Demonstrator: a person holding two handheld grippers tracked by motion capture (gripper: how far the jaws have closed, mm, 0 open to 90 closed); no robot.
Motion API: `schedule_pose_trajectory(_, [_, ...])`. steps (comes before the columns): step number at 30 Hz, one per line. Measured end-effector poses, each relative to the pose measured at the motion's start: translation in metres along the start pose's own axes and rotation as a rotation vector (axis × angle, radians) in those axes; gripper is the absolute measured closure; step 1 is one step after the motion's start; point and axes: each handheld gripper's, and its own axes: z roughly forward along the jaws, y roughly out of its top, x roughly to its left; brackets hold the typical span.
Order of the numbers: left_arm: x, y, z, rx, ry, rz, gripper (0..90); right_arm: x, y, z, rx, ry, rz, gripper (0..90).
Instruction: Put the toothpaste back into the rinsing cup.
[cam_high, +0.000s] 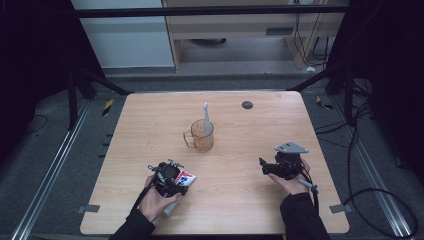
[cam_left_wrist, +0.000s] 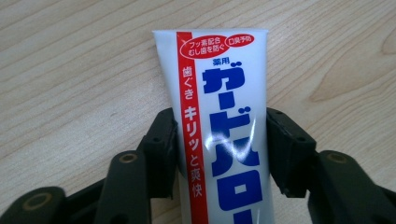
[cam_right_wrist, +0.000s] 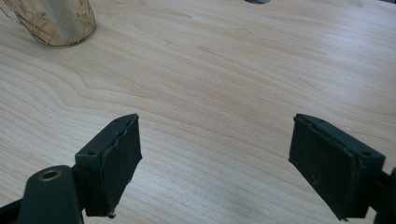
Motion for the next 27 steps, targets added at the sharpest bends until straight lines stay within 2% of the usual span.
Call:
schedule_pose_trajectory(8, [-0.001,-0.002,-0.008,-0.044,-0.018,0.026,62.3,-0.001,-0.001,0.000,0.003,-0.003,-0.001,16.7])
schedule_pose_trajectory(12, [0.000,-0.003,-0.013,-0.063,-0.033,0.031,65.2,-0.002,-0.001,0.000,0.005,-0.005,0.005,16.7])
schedule_pose_trajectory(16, [0.002,-0.003,-0.023,-0.106,-0.061,0.021,66.3,-0.002,-0.002,0.000,0.005,-0.005,0.006,16.7])
schedule_pose_trajectory(27, [0.015,0.000,-0.060,-0.254,-0.041,-0.006,67.3,-0.005,-0.002,0.000,-0.007,-0.013,0.018,16.1])
